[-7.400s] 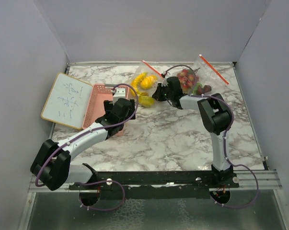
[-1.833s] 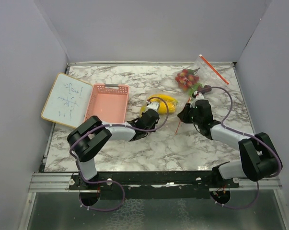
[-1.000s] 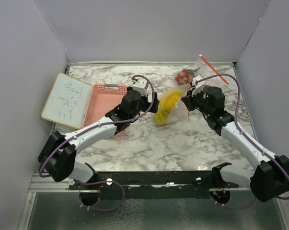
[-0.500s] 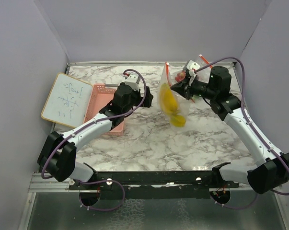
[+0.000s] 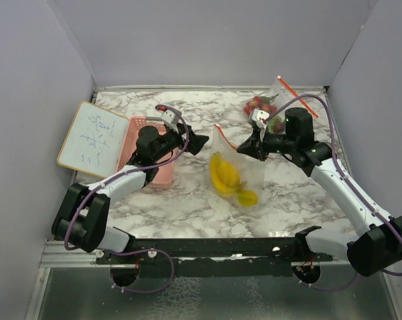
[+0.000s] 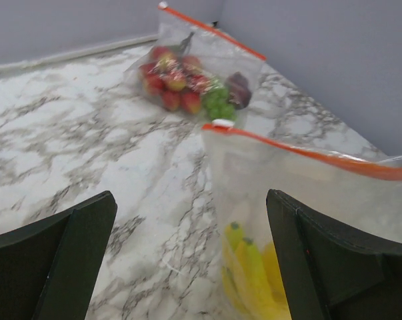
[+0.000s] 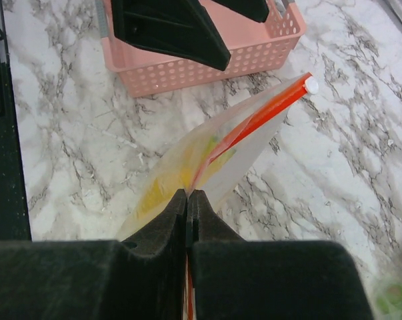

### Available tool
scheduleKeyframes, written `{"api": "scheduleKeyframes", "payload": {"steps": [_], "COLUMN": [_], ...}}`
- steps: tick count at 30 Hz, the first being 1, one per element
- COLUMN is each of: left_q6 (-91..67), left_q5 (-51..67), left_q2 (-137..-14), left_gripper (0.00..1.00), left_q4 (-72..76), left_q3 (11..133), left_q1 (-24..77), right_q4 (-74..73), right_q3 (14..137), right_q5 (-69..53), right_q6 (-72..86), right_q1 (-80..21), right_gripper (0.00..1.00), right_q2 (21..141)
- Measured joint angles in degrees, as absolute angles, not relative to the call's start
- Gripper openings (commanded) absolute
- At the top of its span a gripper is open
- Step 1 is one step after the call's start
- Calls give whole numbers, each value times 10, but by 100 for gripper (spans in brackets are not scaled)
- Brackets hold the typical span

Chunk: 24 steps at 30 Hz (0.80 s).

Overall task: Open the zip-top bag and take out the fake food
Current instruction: Pick up the zipper food storage bag at the center of the board.

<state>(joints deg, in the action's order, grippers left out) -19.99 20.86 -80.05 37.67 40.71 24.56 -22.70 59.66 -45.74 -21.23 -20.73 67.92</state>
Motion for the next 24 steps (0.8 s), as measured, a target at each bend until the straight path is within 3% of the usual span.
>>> {"api": "scheduleKeyframes", "payload": {"steps": [6,13,19,24], "left_q6": [-205,-317,-425,-497], "left_q5": [367,525,606,640], "left_q2": [-862,-959,-1013,-1061], "left_gripper": [99,99,99,99], "left_q4": [507,702,850,879], "left_q3": [419,425,463,508], "left_q1": [237,211,208,207], "right_q4": [-244,-266,-283,-292], "right_q3": [597,599,604,613], "right_q5": [-464,-491,-535,-555], "right_q6": [-229,-253,-273,-284], "right_q1": [-207,-207,-207,-207], "right_gripper": [2,2,2,2], "right_q2": [679,672,664,659]}}
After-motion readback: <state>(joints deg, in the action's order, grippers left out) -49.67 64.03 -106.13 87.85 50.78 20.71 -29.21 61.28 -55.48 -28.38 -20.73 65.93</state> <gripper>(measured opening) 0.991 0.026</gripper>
